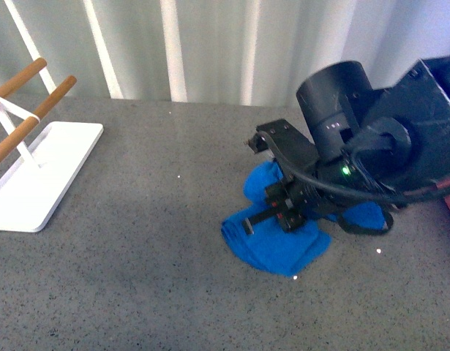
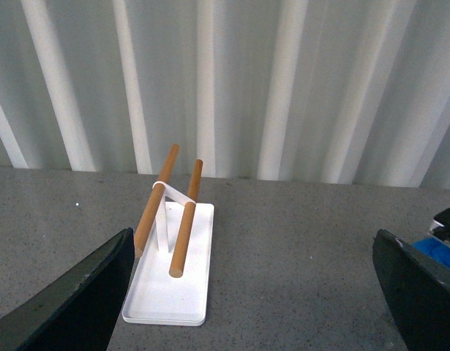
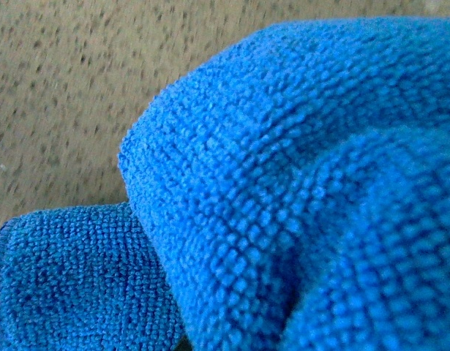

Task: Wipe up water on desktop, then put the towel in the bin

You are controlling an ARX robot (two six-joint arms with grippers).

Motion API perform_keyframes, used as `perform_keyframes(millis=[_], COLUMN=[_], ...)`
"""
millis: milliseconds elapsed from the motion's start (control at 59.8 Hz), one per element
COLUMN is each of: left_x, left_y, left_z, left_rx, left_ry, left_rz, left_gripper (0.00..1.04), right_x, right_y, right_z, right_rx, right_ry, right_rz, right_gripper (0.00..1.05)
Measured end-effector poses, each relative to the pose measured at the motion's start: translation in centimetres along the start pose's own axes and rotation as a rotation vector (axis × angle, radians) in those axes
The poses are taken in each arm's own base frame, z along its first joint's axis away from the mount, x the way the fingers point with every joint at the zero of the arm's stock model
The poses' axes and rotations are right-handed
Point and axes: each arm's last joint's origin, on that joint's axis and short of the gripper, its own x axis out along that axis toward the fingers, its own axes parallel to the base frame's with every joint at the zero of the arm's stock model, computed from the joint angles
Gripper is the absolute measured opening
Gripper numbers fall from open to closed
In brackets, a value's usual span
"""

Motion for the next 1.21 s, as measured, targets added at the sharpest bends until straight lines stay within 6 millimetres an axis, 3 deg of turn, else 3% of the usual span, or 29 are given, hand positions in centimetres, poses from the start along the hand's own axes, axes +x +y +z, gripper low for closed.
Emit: perform_keyframes(millis=[285,452,619,787,987,1088,1205], left_x=[0.0,0.0,0.0,0.0,0.0,0.0,0.0], left_y=[0.0,0.0,0.0,0.0,0.0,0.0,0.0], left_z=[0.0,0.0,0.0,0.0,0.0,0.0,0.0], left_rx=[0.0,0.0,0.0,0.0,0.0,0.0,0.0], left_ry=[0.0,0.0,0.0,0.0,0.0,0.0,0.0], left_rz=[0.0,0.0,0.0,0.0,0.0,0.0,0.0], left_gripper=[0.98,0.98,0.98,0.98,0.98,0.98,0.98], right_x=[2.1,2.2,1.4,0.1,-2.2,-4.5,-6.7], right_y=[1.7,4.3,8.0,8.8,8.1,6.5,4.7], right_z=[4.8,5.6,4.2,2.4,-0.5,-2.4,-2.4], right_rx=[-0.091,-0.121,-0.164,-0.155,-0.09,-0.046,-0.05], right_ry=[-0.036,-0.056,-0.057,-0.041,-0.007,0.003,-0.049], right_rz=[-0.033,0.022,0.149,0.221,0.243,0.226,0.171], right_gripper=[0.05,0.05,0.05,0.05,0.05,0.05,0.05])
